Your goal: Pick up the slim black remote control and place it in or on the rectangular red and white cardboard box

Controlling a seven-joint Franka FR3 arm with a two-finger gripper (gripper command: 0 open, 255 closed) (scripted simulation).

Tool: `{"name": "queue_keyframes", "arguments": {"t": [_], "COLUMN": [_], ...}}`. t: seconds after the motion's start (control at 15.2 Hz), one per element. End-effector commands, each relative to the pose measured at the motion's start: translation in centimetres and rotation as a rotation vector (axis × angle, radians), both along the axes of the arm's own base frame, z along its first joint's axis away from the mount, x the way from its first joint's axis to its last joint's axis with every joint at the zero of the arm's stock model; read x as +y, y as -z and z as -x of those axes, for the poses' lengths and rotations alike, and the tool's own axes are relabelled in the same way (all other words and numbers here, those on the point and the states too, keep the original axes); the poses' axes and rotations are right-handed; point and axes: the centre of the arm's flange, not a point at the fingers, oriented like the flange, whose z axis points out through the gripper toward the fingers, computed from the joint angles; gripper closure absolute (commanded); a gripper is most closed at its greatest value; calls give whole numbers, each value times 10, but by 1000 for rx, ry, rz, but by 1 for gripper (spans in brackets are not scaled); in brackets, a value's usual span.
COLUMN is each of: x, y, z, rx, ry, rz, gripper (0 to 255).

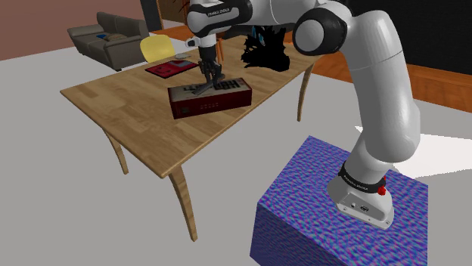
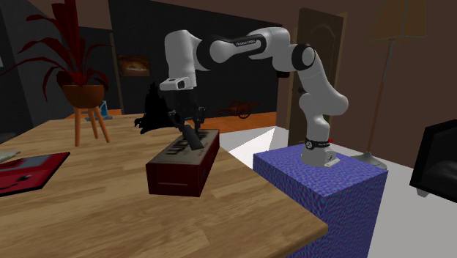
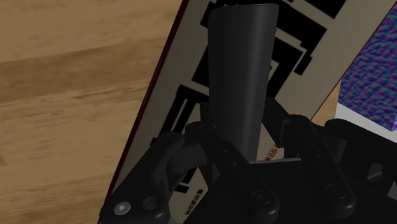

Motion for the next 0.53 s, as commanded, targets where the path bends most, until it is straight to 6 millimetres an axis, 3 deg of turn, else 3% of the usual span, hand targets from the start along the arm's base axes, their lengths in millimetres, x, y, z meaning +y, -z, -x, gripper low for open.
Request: {"name": "queue_keyframes", "arguments": {"t": [0.0,0.07,0.4,0.46], "x": [0,0,0,0], "y": [0,0,0,-13], "z": [0,0,0,-1], "rx": [0,0,0,0], "ry": [0,0,0,0], "rz": [0,0,0,0], "gripper": [255,0,0,0]}}
